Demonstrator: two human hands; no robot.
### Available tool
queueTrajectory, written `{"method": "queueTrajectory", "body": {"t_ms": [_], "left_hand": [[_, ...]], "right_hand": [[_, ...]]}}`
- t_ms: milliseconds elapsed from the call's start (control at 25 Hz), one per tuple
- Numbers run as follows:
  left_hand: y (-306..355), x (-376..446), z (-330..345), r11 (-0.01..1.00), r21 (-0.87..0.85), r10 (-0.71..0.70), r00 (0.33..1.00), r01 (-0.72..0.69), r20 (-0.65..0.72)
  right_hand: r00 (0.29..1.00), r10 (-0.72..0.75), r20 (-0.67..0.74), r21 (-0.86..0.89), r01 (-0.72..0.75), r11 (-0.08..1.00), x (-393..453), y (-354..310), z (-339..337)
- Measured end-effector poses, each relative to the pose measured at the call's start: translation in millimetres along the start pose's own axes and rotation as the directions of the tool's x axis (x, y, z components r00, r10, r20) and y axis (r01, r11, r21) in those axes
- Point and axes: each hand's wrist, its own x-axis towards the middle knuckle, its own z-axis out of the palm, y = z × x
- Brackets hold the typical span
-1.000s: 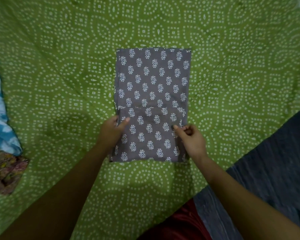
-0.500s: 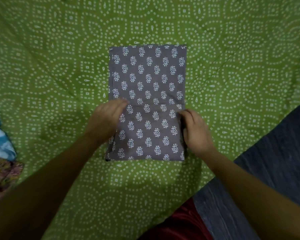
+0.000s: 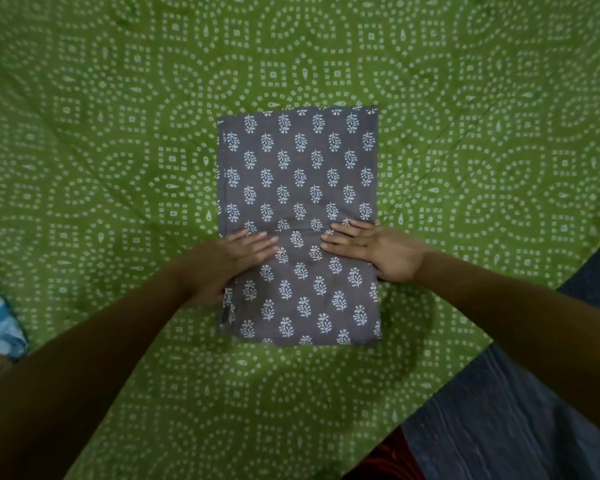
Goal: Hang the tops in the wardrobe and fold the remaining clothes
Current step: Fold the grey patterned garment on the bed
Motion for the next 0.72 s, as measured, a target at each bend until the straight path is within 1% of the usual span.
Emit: {"method": "queueTrajectory", "body": {"t_ms": [40,80,120,160,200,240,280,320,360,400,440,480,520,560,600,640,680,720], "left_hand": [[0,-1,-2,0.979,-0.196,-0.065,0.997,0.054,-0.049],[3,-1,-8,0.903,-0.408,-0.191,0.977,0.134,-0.1],[7,1,-14,0.781,-0.601,-0.339,0.924,0.171,-0.177],[11,7,-22,0.64,-0.746,-0.5,0.837,0.183,-0.223],[15,14,-33,0.475,-0.862,-0.644,0.737,0.175,-0.206],[16,23,-44,0.287,-0.941,-0.761,0.64,0.182,-0.108],[13,33,-56,0.072,-0.979,-0.824,0.564,0.192,0.05],[7,41,-65,-0.133,-0.968,-0.828,0.513,0.211,0.226],[-2,43,-68,-0.259,-0.938,-0.782,0.52,0.231,0.344],[-6,42,-70,-0.265,-0.93,-0.757,0.543,0.254,0.363],[-7,39,-71,-0.225,-0.935,-0.752,0.561,0.275,0.346],[-5,35,-67,-0.163,-0.942,-0.764,0.566,0.293,0.308],[-2,31,-61,-0.117,-0.946,-0.787,0.553,0.302,0.273],[1,30,-55,-0.069,-0.931,-0.814,0.519,0.358,0.261],[7,26,-49,-0.008,-0.893,-0.838,0.485,0.45,0.252],[13,23,-42,0.055,-0.836,-0.861,0.45,0.545,0.237],[19,19,-34,0.107,-0.776,-0.897,0.397,0.621,0.193],[27,15,-26,0.169,-0.728,-0.947,0.314,0.664,0.067]], "right_hand": [[0.993,0.115,-0.034,0.204,-0.106,0.973,-4,-7,-2],[0.96,0.271,-0.066,0.4,-0.224,0.889,-5,-17,-10],[0.876,0.479,-0.062,0.579,-0.36,0.732,-2,-25,-17],[0.754,0.655,0.038,0.752,-0.454,0.479,5,-30,-28],[0.647,0.745,0.159,0.873,-0.445,0.2,15,-31,-42],[0.592,0.776,0.217,0.937,-0.348,0.003,23,-28,-51],[0.568,0.794,0.218,0.962,-0.261,-0.077,28,-19,-53],[0.541,0.809,0.229,0.963,-0.246,-0.108,35,-11,-57],[0.521,0.813,0.26,0.954,-0.271,-0.131,40,-4,-59],[0.506,0.814,0.284,0.941,-0.309,-0.137,43,4,-57],[0.478,0.825,0.3,0.924,-0.359,-0.128,43,8,-54],[0.465,0.834,0.297,0.921,-0.37,-0.122,42,9,-52],[0.466,0.837,0.287,0.924,-0.364,-0.115,40,9,-46],[0.467,0.836,0.289,0.925,-0.36,-0.118,36,4,-43],[0.455,0.834,0.311,0.913,-0.386,-0.13,30,-4,-41],[0.427,0.846,0.32,0.892,-0.437,-0.116,24,-14,-36],[0.37,0.884,0.285,0.853,-0.519,-0.058,18,-25,-31],[0.291,0.941,0.172,0.784,-0.619,0.049,13,-38,-28]]}}
